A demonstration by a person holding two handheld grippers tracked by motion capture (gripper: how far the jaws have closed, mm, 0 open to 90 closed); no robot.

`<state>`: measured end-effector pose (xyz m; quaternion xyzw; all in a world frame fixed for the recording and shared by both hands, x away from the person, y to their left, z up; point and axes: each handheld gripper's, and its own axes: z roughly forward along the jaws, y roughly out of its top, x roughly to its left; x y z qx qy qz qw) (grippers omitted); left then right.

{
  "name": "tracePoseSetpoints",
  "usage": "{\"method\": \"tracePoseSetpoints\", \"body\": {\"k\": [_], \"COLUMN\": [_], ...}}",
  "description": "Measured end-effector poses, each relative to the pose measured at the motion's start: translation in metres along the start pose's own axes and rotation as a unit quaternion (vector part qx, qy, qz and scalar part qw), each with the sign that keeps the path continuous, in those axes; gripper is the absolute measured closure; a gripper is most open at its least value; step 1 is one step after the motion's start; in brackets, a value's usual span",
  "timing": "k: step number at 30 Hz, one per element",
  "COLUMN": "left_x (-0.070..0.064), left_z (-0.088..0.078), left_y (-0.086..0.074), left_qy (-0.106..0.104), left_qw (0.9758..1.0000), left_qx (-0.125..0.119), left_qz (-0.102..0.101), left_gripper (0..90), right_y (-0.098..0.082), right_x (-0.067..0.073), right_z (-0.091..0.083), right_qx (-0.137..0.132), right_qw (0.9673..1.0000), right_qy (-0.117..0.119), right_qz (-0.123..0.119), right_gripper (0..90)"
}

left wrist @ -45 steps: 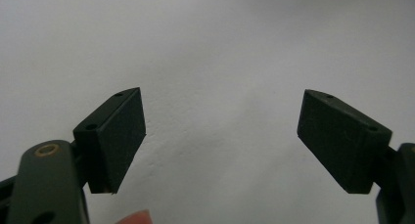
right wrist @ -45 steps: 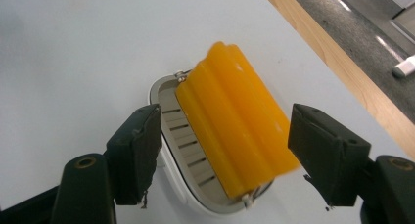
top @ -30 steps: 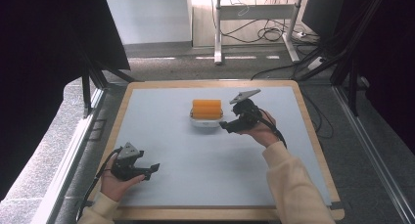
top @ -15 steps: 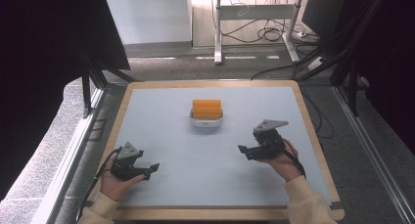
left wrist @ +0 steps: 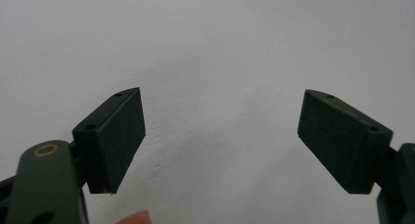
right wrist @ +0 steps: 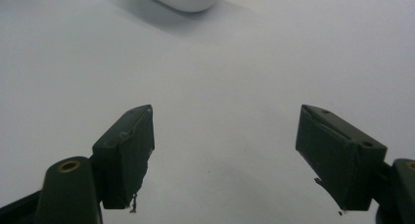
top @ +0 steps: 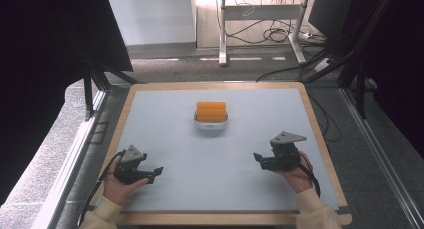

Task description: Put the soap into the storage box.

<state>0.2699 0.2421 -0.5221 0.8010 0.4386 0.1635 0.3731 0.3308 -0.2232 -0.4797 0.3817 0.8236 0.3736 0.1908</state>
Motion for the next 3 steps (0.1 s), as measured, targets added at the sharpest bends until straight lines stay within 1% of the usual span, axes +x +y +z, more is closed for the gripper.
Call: {"method": "tracePoseSetpoints", "body": {"k": [3], "left_x": [-0.0007], "left_z": [0.0001], "left_y": [0.0017], "left_qy": [-0.001], "left_qw": [1.0], "left_qx": [-0.002], "left_qz": [-0.003], "left_gripper": [17.7], "right_y": [-0.0002], "right_x": [-0.0019], "right_z": [-0.0001], "right_qx": [-0.002], "right_qw": [1.0], "right_qy": [0.001], "right_qz": [0.006], "right_gripper": [20.9]}}
